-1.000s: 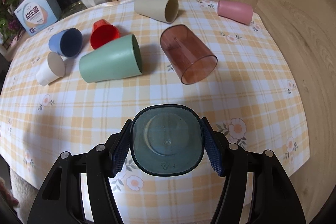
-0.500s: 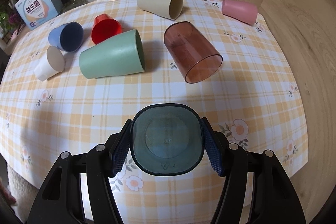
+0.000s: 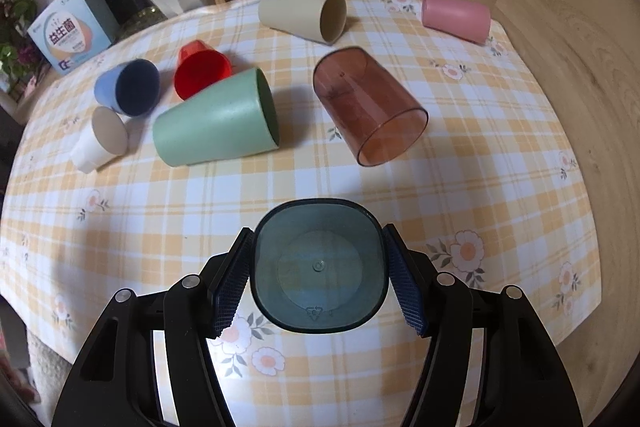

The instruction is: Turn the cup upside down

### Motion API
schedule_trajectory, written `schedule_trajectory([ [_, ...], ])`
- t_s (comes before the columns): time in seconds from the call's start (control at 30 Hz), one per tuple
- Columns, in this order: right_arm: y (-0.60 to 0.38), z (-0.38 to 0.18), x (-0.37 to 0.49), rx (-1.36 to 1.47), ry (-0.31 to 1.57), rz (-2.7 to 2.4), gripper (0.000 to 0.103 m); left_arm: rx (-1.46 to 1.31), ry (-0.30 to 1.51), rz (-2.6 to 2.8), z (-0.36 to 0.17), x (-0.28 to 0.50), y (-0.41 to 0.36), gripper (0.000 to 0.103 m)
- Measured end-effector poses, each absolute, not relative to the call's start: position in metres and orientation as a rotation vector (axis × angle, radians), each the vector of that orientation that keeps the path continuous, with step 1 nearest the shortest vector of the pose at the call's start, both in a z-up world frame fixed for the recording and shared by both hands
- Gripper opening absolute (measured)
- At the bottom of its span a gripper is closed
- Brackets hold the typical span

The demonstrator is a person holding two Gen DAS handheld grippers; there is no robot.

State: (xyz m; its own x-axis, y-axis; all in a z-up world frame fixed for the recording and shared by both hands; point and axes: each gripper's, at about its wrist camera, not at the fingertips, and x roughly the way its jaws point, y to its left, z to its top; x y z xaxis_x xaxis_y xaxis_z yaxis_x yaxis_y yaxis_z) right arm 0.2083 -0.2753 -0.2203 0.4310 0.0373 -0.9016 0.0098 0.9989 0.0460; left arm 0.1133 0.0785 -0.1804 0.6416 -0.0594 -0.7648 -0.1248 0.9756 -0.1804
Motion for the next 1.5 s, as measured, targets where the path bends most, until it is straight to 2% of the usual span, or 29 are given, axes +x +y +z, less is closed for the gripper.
schedule_trajectory([
  [0.23, -0.270, -0.176, 0.187, 0.062, 0.987, 0.097, 0.075, -0.156, 0.792, 0.036, -0.143, 0.103, 0.064, 0.097],
  [0.3, -0.268, -0.156, 0.177, 0.058, 0.933, 0.112, 0.088, -0.142, 0.765, 0.033, -0.131, 0.099, 0.060, 0.097],
  [0.93, -0.271, -0.021, 0.076, 0.094, 0.627, 0.173, 0.088, -0.089, 0.550, -0.060, -0.017, 0.048, 0.018, 0.097],
  [1.2, -0.276, 0.013, 0.049, 0.083, 0.552, 0.140, 0.088, -0.061, 0.459, -0.052, 0.013, 0.027, 0.011, 0.097],
  [1.5, -0.276, 0.027, 0.038, 0.078, 0.517, 0.140, 0.088, -0.027, 0.426, -0.029, 0.025, 0.017, 0.008, 0.097],
])
